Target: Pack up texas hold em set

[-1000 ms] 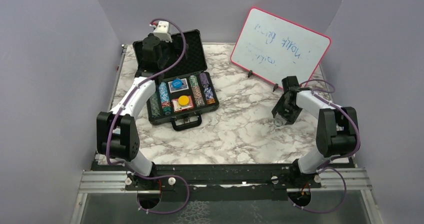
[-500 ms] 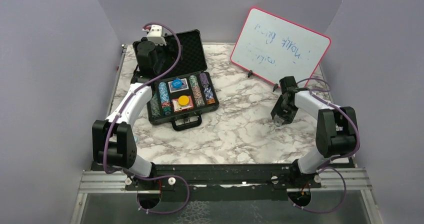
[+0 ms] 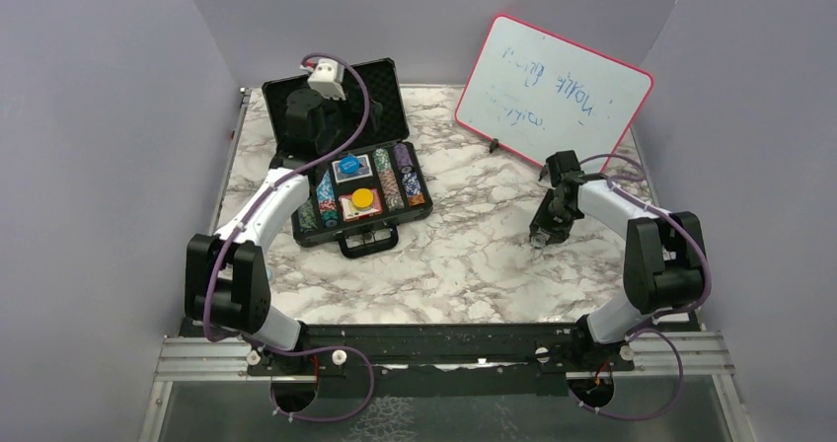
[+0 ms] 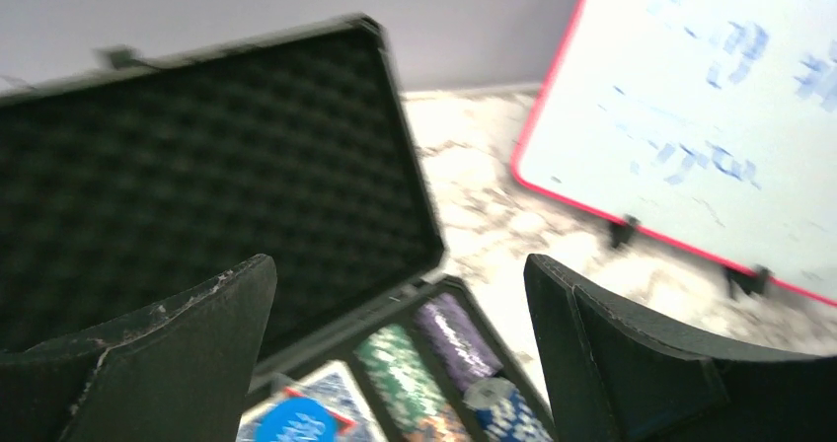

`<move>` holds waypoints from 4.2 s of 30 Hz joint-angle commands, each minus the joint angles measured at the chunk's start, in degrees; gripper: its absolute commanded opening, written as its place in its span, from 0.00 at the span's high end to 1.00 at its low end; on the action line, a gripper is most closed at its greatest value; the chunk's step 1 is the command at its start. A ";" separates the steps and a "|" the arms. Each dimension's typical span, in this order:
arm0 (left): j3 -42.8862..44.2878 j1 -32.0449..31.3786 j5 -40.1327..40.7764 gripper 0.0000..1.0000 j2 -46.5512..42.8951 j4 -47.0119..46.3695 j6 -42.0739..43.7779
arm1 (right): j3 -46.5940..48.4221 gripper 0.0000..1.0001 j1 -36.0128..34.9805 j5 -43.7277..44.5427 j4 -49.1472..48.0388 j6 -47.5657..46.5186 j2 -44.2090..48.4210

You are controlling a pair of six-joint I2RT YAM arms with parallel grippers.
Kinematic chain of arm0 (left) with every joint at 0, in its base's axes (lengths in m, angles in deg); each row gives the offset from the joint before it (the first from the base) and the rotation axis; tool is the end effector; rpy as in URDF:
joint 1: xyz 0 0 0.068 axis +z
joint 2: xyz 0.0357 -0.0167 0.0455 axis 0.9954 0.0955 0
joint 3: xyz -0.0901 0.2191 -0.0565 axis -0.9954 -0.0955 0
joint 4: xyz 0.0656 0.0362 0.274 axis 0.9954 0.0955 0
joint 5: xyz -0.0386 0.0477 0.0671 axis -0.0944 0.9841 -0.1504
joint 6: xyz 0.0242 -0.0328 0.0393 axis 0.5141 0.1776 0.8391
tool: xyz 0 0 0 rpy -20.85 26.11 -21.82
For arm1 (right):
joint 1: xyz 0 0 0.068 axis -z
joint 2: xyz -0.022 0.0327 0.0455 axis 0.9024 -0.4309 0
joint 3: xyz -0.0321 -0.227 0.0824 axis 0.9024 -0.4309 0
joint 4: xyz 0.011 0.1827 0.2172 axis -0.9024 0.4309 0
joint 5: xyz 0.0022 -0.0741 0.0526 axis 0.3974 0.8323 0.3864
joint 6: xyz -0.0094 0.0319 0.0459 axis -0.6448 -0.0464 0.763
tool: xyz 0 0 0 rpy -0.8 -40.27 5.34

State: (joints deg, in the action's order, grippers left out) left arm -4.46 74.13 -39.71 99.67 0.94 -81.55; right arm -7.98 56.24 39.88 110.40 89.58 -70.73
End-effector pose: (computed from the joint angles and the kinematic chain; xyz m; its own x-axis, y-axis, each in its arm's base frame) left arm 0.3806 -0.0752 0.2958 -0.1697 -0.1695 -0.9708 0.2831 0.9352 -0.2127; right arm 0.2960 0.0388 0.1131 -0.8381 0.4870 -0.2460 0.4868 0.8710 0.0658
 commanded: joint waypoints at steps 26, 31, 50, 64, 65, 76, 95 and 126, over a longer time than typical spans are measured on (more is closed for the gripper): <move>6.02 -31.64 -16.63 0.26 25.41 -16.42 -14.96 | 9.68 0.68 -0.82 -30.01 -24.31 12.45 5.60; 8.93 -31.70 -12.43 0.38 28.20 -17.28 -20.14 | 10.48 0.68 -0.82 -30.39 -23.22 10.44 5.07; 6.11 -31.71 -6.27 0.74 25.00 -17.55 -19.43 | 9.26 0.68 -0.82 -30.47 -23.53 9.26 5.18; 3.96 -31.71 -5.74 0.82 22.86 -19.44 -19.45 | 8.45 0.68 -0.81 -30.39 -23.29 8.78 4.94; 4.06 -31.71 -6.01 0.84 22.86 -19.55 -19.36 | 8.54 0.68 -0.82 -30.35 -23.15 8.62 4.85; 2.17 -31.34 -9.61 1.00 21.12 -19.74 -7.97 | 10.41 0.32 -0.65 -26.46 -18.51 6.66 4.92; 5.25 -17.84 -22.98 1.00 16.43 5.69 24.01 | 8.69 0.25 1.71 -22.17 -13.97 4.97 4.38; 20.07 -13.27 -6.34 0.82 24.09 39.28 47.24 | 10.39 0.26 3.31 -22.98 -12.61 4.16 0.98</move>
State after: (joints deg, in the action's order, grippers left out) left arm 13.29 60.53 -48.91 123.02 39.49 -35.85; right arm 1.48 58.98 16.93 96.63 94.26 -69.16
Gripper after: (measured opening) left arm 0.114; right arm 0.742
